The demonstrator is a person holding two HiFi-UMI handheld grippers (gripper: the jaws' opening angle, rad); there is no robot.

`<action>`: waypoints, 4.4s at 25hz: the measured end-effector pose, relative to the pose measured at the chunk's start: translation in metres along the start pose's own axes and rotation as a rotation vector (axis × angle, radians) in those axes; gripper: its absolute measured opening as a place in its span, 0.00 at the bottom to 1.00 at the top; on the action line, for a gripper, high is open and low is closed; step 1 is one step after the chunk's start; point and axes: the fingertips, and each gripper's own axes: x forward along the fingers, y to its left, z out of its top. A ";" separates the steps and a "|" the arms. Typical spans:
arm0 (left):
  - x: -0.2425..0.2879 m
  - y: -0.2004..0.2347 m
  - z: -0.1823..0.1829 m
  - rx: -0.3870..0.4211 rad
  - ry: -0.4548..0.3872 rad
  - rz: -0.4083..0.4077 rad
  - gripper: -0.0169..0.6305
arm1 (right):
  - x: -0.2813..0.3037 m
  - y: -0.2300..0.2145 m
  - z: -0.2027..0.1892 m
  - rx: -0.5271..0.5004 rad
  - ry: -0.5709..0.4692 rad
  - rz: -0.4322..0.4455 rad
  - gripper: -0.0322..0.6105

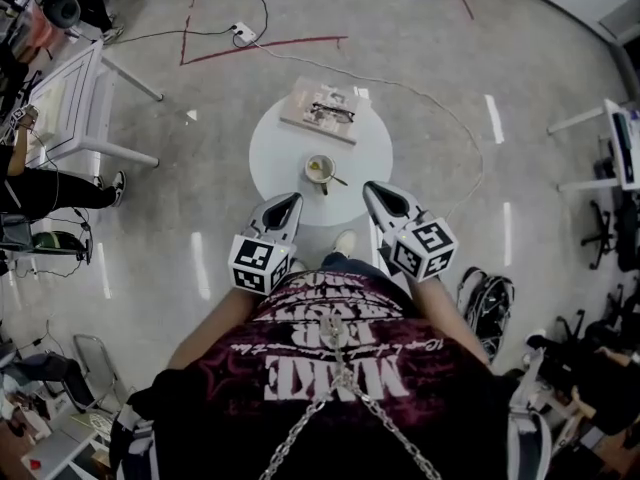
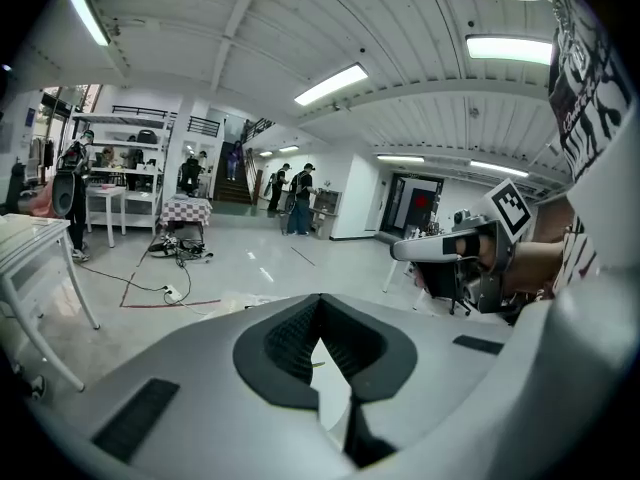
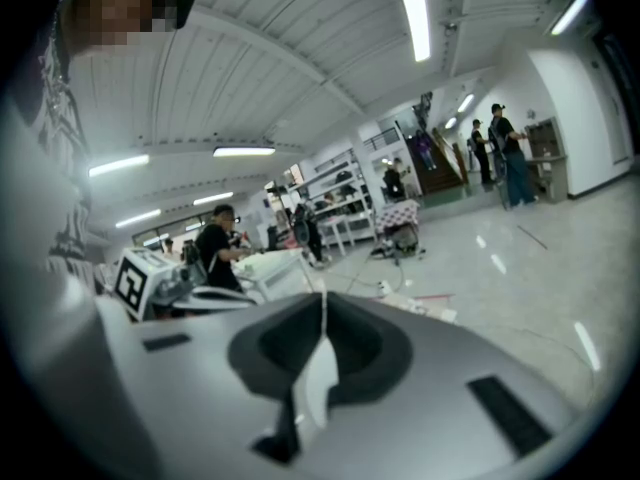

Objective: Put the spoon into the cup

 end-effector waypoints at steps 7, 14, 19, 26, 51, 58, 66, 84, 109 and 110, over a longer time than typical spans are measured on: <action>0.014 0.003 0.012 -0.010 0.000 0.080 0.07 | 0.018 -0.039 -0.002 0.007 0.057 0.044 0.11; 0.007 0.025 0.015 -0.041 -0.007 0.199 0.07 | 0.052 -0.057 -0.010 0.023 0.112 0.114 0.11; 0.004 0.029 0.005 -0.072 -0.002 0.265 0.07 | 0.065 -0.060 -0.031 0.101 0.175 0.178 0.11; 0.010 0.032 -0.007 -0.089 0.020 0.275 0.07 | 0.084 -0.092 -0.087 0.310 0.296 0.140 0.11; -0.031 0.101 -0.003 -0.022 0.070 0.215 0.07 | 0.156 -0.142 -0.279 0.957 0.479 -0.149 0.24; -0.037 0.104 -0.009 -0.014 0.069 0.203 0.07 | 0.152 -0.126 -0.281 0.882 0.506 -0.106 0.11; -0.028 0.107 0.003 -0.011 0.040 0.143 0.07 | 0.141 -0.116 -0.249 0.798 0.475 -0.108 0.11; 0.005 0.081 0.047 0.052 -0.046 0.007 0.07 | 0.058 -0.046 -0.039 0.490 0.087 -0.007 0.11; -0.037 0.017 0.196 0.161 -0.359 -0.058 0.07 | -0.042 0.058 0.194 -0.008 -0.387 0.059 0.11; -0.038 0.015 0.194 0.158 -0.360 -0.061 0.07 | -0.043 0.061 0.196 -0.007 -0.398 0.064 0.11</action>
